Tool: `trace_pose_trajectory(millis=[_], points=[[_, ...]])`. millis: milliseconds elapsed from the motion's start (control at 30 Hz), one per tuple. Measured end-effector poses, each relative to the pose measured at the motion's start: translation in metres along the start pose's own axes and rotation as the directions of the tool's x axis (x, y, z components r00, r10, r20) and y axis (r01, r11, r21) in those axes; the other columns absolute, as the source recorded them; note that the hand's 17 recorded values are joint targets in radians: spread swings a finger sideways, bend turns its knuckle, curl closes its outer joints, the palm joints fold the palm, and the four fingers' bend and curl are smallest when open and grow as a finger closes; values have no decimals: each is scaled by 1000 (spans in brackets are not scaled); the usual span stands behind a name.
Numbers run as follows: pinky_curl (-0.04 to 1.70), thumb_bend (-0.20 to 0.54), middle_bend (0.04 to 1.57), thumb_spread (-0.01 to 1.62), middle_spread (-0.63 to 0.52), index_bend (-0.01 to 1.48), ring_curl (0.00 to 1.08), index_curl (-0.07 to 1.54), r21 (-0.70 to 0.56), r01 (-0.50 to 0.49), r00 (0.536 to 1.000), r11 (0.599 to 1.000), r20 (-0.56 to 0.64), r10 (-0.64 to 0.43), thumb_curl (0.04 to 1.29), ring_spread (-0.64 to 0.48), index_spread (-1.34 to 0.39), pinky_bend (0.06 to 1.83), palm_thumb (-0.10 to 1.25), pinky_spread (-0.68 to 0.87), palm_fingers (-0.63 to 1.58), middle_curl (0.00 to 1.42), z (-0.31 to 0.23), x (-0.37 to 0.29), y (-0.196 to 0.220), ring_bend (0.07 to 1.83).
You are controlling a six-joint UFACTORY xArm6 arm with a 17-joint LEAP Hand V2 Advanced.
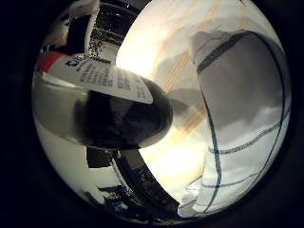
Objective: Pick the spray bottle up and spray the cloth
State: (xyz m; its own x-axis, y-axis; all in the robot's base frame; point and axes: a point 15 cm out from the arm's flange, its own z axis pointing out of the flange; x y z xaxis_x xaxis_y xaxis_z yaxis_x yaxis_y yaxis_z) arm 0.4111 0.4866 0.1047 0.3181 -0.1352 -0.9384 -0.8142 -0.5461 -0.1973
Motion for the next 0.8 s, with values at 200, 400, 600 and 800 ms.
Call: trace_pose_trajectory(millis=[200, 400, 600, 800], points=[[1345, -14, 1354, 885, -57, 1173, 571, 716, -30, 4, 1000, 1000, 4, -4, 850, -145, -176, 985, 1063, -180, 1209, 574, 17, 1, 8, 1484], [1323, -16, 1357, 874, -52, 1172, 569, 715, -51, 7, 1000, 999, -1, -7, 846, -140, -176, 980, 1052, -182, 1210, 576, 23, 4, 14, 1475], [1302, -22, 1352, 880, -44, 1166, 568, 716, -52, 7, 1000, 999, -7, -7, 829, -141, -162, 975, 1002, -189, 1193, 577, 20, 7, 14, 1461], [1210, -28, 1298, 846, -18, 1082, 548, 690, -48, 9, 1000, 999, -6, -9, 789, -130, -141, 948, 929, -211, 1209, 555, 15, 10, 15, 1417]])
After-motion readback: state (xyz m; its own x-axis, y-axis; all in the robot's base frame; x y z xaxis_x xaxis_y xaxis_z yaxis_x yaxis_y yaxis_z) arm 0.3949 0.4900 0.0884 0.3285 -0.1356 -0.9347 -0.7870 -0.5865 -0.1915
